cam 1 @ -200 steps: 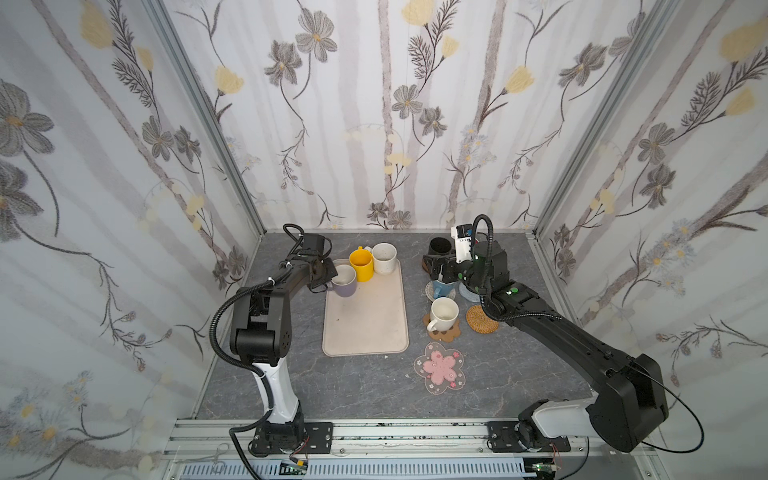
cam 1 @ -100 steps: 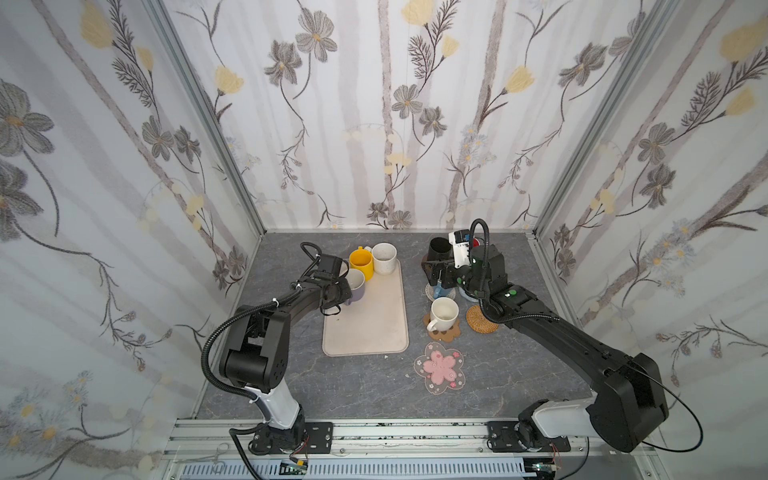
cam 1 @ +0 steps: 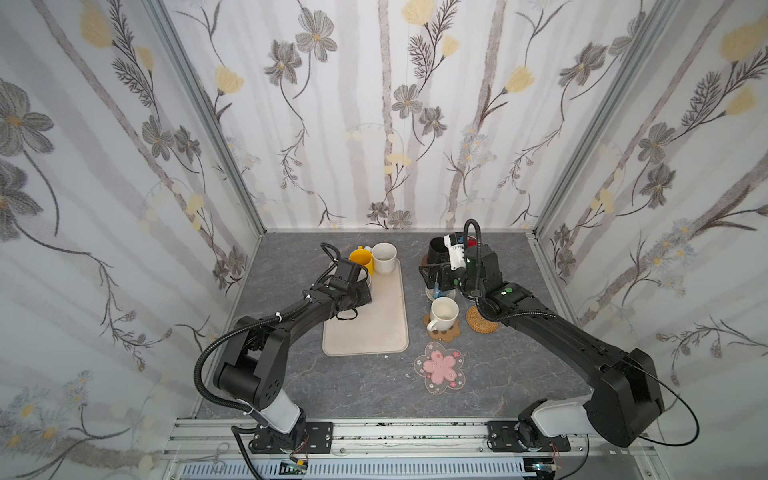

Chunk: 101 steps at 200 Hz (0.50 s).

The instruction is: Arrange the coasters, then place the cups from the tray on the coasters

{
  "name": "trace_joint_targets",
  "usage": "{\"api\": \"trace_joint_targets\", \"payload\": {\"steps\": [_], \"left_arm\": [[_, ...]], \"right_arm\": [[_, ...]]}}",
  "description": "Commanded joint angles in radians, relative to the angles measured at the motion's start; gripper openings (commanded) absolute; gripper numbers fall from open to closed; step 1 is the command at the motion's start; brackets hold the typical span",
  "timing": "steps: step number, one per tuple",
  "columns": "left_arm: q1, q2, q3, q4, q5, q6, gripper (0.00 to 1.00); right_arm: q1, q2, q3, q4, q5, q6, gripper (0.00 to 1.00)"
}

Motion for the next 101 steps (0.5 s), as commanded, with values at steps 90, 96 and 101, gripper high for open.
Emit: {"api": "trace_joint_targets", "payload": {"steps": [90,96,101], "left_arm": [[0.087,-0.347,-0.071,0.0,0.065,0.075,0.57],[0.097,-0.357,-0.077,-0.002,0.075,0.072,0.57],[0.11,-0.365,-0.082,-0.002,0.084,0.071,0.56]], "right_arm": [[0.138,0.237,0.23,-0.135,0.042,-0.005,0.92],[0.147,0.258,0.243,-0.141,0.044,-0.005,0.91],[0.156,0.271,0.255,-0.144,0.045,-0.005,0.9]]}}
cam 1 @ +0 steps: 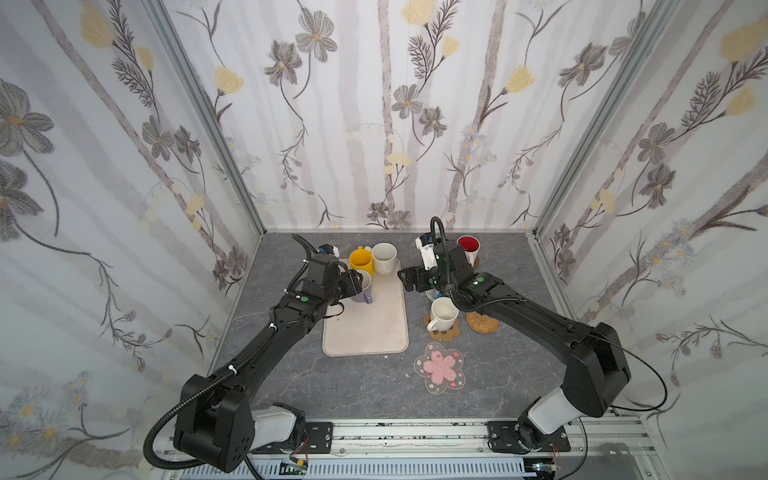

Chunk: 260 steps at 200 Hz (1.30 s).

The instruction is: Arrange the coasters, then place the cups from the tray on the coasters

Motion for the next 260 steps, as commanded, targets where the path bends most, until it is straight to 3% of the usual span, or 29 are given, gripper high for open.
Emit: {"api": "trace_joint_targets", "payload": {"steps": [1,46,104,152,235,260], "left_arm": [[0.033,-0.038,-0.02,-0.002,0.044,0.011,0.56],[0.071,-0.083,-0.046,-0.004,0.089,0.037,0.64],[0.104,-0.124,-0.045,-0.016,0.151,0.054,0.65],[0.118,-0.134,-0.06,-0.017,0.167,0.07,0.65],[0.125,-0.109,-0.076,-0.014,0.197,0.066,0.64],[0.126,-0.107,-0.079,-0.013,0.203,0.065,0.64]], "right_arm": [[0.028,0.054,0.045,-0.034,0.016,-0.004,0.9],[0.093,0.2,0.171,-0.078,0.017,-0.001,0.85],[0.164,0.376,0.341,-0.149,0.026,0.006,0.75],[0.177,0.492,0.452,-0.193,-0.004,0.011,0.62],[0.183,0.64,0.584,-0.239,0.02,0.02,0.57],[0.181,0.671,0.613,-0.248,0.022,0.023,0.51]]}}
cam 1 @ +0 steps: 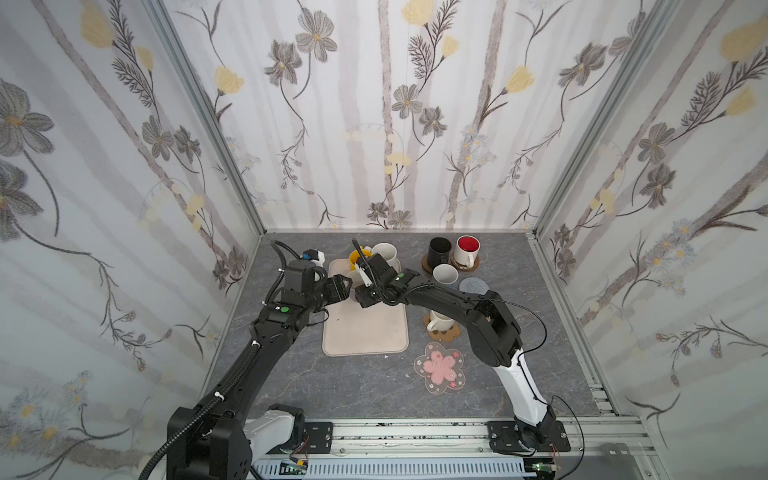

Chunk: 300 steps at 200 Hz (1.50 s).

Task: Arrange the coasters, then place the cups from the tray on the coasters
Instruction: 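Lower the right gripper onto the lavender mug's rim while the left gripper holds still, then close the right gripper on the lavender mug and lift it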

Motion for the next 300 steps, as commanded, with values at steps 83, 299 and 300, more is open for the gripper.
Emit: {"api": "trace_joint_targets", "payload": {"steps": [83,299,300], "left_arm": [[0.009,0.002,-0.009,0.012,0.016,0.007,0.64],[0.011,0.001,0.131,0.016,-0.001,-0.037,1.0],[0.011,0.002,0.133,0.016,-0.002,-0.039,1.0]], "right_arm": [[-0.004,0.075,0.072,-0.023,0.033,0.002,0.39],[-0.016,-0.384,-0.229,0.066,0.119,-0.074,0.0],[-0.016,-0.387,-0.236,0.069,0.12,-0.074,0.0]]}}
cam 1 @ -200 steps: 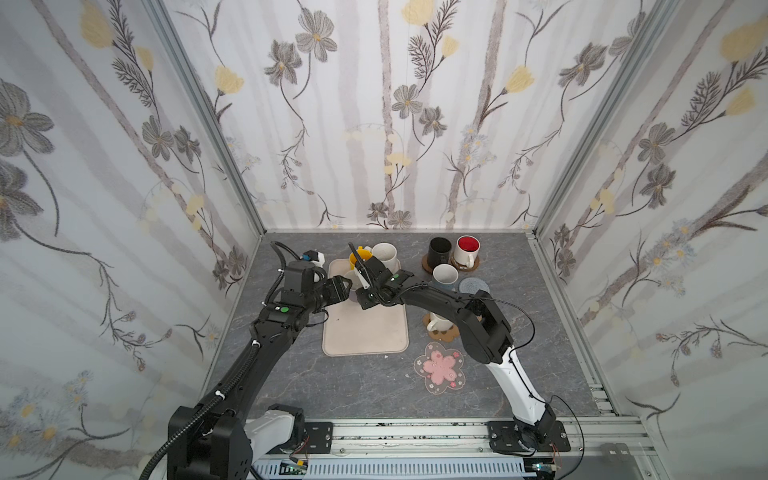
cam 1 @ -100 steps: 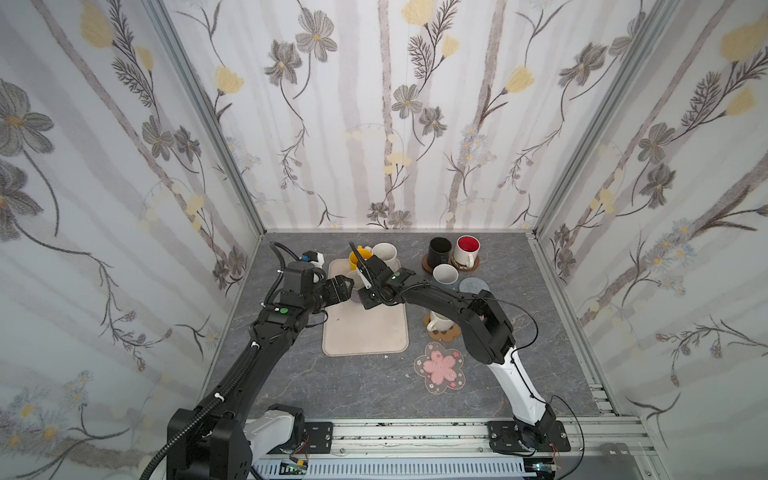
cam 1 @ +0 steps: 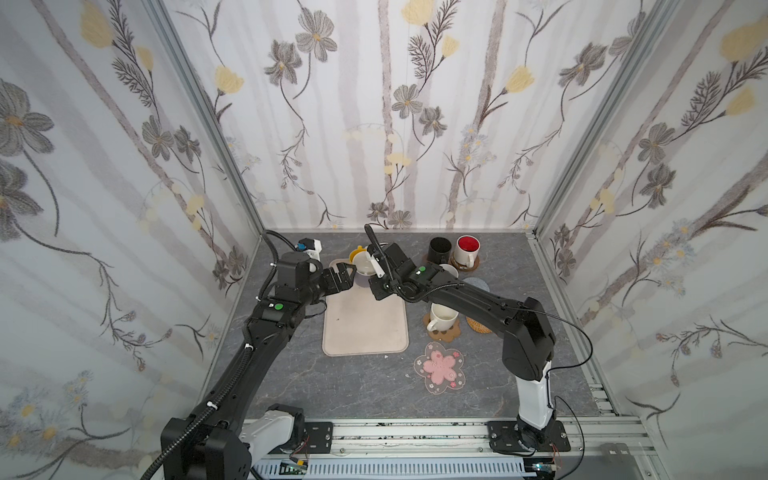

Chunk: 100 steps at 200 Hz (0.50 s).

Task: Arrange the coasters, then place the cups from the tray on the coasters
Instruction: 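Close the right gripper on the lavender mug and lift it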

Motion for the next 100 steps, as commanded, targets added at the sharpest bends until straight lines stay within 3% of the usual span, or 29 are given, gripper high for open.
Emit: {"api": "trace_joint_targets", "payload": {"steps": [1,28,100], "left_arm": [[0.003,0.018,0.037,0.015,-0.014,-0.043,1.0],[0.003,0.063,0.075,0.029,-0.003,-0.087,1.0],[0.001,0.192,0.103,0.153,0.026,-0.118,1.0]], "right_arm": [[-0.011,-0.079,-0.073,0.131,0.032,-0.009,0.0],[-0.031,-0.202,-0.217,0.187,0.017,0.007,0.0],[-0.216,-0.499,-0.538,0.263,0.009,0.02,0.0]]}}
